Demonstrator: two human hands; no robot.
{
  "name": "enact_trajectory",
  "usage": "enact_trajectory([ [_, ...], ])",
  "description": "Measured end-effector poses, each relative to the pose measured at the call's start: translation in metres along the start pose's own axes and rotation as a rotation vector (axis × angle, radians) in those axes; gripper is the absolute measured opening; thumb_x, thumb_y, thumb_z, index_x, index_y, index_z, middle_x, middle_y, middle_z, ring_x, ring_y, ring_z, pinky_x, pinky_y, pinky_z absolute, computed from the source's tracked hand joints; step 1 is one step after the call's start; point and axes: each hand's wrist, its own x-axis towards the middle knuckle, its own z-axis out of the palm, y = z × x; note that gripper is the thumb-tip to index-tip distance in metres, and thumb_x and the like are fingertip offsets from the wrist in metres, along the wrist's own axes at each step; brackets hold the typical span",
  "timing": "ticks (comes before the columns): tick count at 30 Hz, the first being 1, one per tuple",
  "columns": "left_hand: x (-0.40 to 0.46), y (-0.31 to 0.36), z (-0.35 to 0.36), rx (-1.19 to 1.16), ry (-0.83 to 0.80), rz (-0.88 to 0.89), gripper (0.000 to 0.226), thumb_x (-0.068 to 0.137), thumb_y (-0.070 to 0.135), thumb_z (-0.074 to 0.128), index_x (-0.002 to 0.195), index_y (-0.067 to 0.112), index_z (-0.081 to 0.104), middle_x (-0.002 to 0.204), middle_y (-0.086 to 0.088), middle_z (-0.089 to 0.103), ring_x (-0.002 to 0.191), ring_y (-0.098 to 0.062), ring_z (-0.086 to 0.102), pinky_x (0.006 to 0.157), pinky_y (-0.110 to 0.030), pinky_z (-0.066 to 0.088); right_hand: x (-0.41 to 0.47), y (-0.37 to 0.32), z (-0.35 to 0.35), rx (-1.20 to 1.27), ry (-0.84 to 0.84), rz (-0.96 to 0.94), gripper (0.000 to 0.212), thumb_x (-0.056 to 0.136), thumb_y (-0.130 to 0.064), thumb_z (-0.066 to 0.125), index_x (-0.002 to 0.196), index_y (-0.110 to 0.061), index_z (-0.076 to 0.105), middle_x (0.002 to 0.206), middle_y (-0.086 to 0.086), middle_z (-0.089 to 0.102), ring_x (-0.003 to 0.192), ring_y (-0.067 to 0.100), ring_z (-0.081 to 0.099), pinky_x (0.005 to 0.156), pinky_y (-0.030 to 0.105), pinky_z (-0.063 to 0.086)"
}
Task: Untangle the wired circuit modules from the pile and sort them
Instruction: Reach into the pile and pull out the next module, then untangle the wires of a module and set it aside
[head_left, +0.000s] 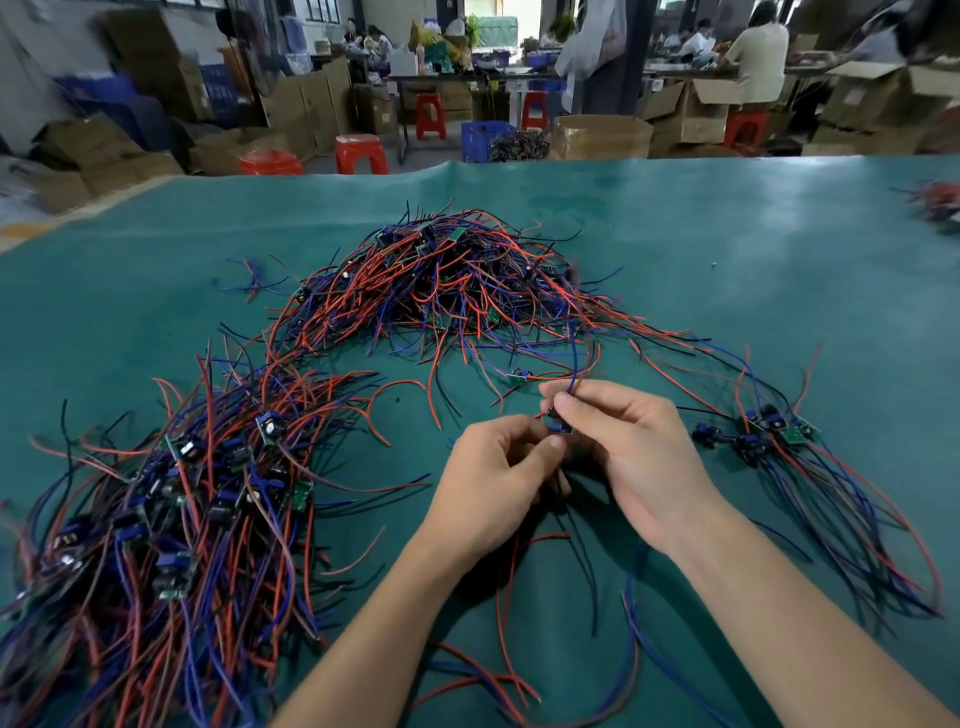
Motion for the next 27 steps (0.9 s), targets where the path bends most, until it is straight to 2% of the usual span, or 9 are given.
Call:
enact_trajectory([
  [2,0.001,-0.001,0.000,0.024,0.030,0.006,0.016,0.098,0.015,0.060,0.087,0.012,0.070,0.061,0.003,0.068,0.049,-0.002,0.050,0.053,-0.018,0.040,0.001,0.002,0.000,-0.044,0.038,-0.043,0.014,0.089,-0.002,0.070,0.090,-0.010,0.081,0.093,0.010,0.078,0.086,0.016,0.073,0.070,0.024,0.057],
  [5,0.002,-0.004,-0.001,0.068,0.074,0.027,0.017,0.097,0.018,0.061,0.084,0.015,0.072,0.055,0.006,0.060,0.050,-0.005,0.048,0.053,-0.021,0.039,0.002,0.002,-0.003,-0.154,0.097,-0.090,0.018,0.091,-0.006,0.072,0.081,-0.017,0.083,0.087,0.006,0.079,0.081,0.012,0.073,0.066,0.022,0.056],
  [7,0.003,-0.005,-0.001,0.097,0.085,0.040,0.018,0.096,0.019,0.062,0.082,0.018,0.073,0.052,0.010,0.054,0.050,-0.003,0.043,0.051,-0.018,0.035,0.004,0.002,-0.012,-0.436,0.187,-0.216,0.019,0.090,-0.014,0.076,0.074,-0.022,0.082,0.078,-0.003,0.078,0.071,0.006,0.067,0.064,0.025,0.055],
  [9,0.004,-0.006,0.000,0.087,0.083,0.040,0.018,0.096,0.018,0.064,0.081,0.016,0.074,0.051,0.012,0.050,0.050,-0.002,0.039,0.050,-0.016,0.032,0.006,-0.001,-0.020,-0.735,0.267,-0.374,0.017,0.089,-0.019,0.078,0.071,-0.017,0.077,0.069,-0.004,0.073,0.062,0.010,0.061,0.066,0.029,0.051],
  [11,0.004,-0.006,0.000,0.075,0.073,0.039,0.018,0.095,0.017,0.064,0.081,0.015,0.075,0.051,0.012,0.050,0.049,-0.002,0.039,0.049,-0.015,0.031,0.007,-0.004,-0.027,-0.835,0.342,-0.454,0.020,0.088,-0.021,0.079,0.071,-0.012,0.074,0.066,-0.001,0.070,0.063,0.015,0.061,0.069,0.031,0.049],
  [17,0.004,-0.006,0.001,0.099,0.032,0.041,0.019,0.096,0.018,0.064,0.081,0.019,0.076,0.051,0.010,0.049,0.046,-0.001,0.037,0.048,-0.015,0.029,0.020,-0.010,-0.054,-0.756,0.617,-0.477,0.024,0.085,-0.037,0.070,0.072,-0.017,0.070,0.061,-0.017,0.064,0.060,-0.003,0.054,0.068,0.030,0.048],
  [22,0.004,-0.007,0.002,0.125,0.069,0.030,0.019,0.098,0.018,0.059,0.084,0.017,0.072,0.053,0.008,0.051,0.049,-0.006,0.039,0.049,-0.021,0.031,0.025,-0.016,-0.074,-0.440,0.927,-0.413,0.019,0.081,-0.044,0.070,0.083,-0.026,0.074,0.078,-0.003,0.073,0.074,0.017,0.068,0.084,0.049,0.058],
  [25,0.005,-0.008,0.003,0.069,0.147,-0.004,0.020,0.100,0.016,0.053,0.086,0.015,0.066,0.051,0.009,0.052,0.047,-0.006,0.039,0.048,-0.017,0.034,0.021,-0.017,-0.064,-0.428,0.954,-0.397,0.015,0.079,-0.046,0.066,0.075,-0.031,0.069,0.079,-0.005,0.073,0.078,0.020,0.070,0.086,0.049,0.057],
  [27,0.007,-0.010,0.003,0.057,0.184,-0.014,0.019,0.101,0.016,0.050,0.087,0.014,0.062,0.052,0.009,0.056,0.049,-0.009,0.042,0.052,-0.023,0.036,0.019,-0.014,-0.053,-0.544,0.824,-0.362,0.020,0.079,-0.046,0.065,0.069,-0.029,0.068,0.069,-0.009,0.071,0.069,0.012,0.065,0.082,0.045,0.057],
])
